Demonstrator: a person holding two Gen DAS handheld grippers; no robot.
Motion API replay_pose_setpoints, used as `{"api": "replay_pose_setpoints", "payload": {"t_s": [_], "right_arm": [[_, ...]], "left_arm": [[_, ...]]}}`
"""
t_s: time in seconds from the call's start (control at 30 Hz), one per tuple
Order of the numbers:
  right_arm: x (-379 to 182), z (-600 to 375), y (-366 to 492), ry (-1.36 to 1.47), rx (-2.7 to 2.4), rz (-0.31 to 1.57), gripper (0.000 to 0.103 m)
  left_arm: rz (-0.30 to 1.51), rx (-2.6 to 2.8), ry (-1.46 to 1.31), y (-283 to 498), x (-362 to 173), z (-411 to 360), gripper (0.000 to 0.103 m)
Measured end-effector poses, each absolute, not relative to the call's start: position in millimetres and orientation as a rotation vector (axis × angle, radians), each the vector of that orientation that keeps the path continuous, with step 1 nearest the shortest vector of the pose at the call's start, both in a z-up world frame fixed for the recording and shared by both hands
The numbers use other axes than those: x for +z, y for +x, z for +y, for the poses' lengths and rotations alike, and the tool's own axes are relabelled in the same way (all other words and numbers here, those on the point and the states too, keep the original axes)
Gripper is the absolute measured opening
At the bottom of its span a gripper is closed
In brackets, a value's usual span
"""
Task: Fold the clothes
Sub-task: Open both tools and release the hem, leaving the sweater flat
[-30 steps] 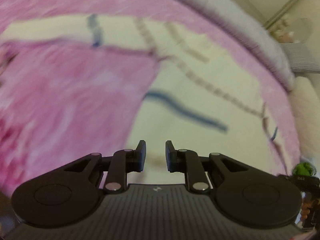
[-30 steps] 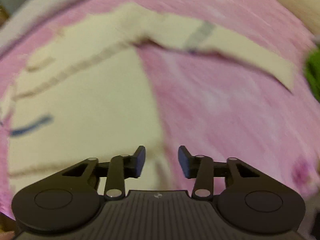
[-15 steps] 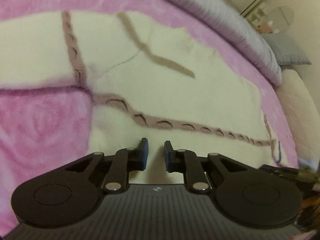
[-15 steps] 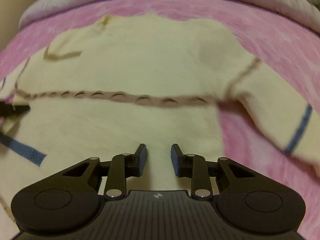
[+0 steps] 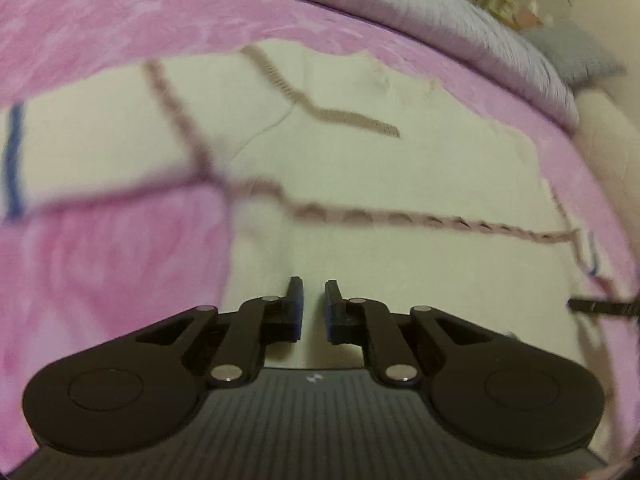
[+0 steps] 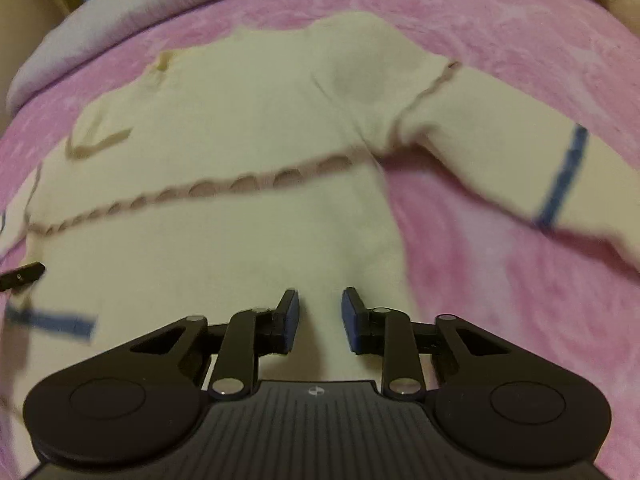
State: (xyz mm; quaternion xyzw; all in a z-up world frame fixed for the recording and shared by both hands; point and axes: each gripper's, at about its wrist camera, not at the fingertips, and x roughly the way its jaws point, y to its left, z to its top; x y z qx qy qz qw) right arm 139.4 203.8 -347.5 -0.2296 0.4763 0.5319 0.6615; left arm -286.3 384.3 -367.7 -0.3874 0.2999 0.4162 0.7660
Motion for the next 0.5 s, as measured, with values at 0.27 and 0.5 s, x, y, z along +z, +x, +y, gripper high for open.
{"api": "replay_pose_setpoints", "payload": {"t_s": [0.27, 0.5], "right_arm": [[-329, 82, 100, -0.598, 1.097, 1.118, 0.032], [-301, 51, 56, -0.550, 1.011, 1.123, 0.041]], "left_arm": [[0.786, 0.947, -0.914, -345, -341, 267, 0.009], [0.854, 0.957, -0.845, -345, -317, 226, 0.038]]}}
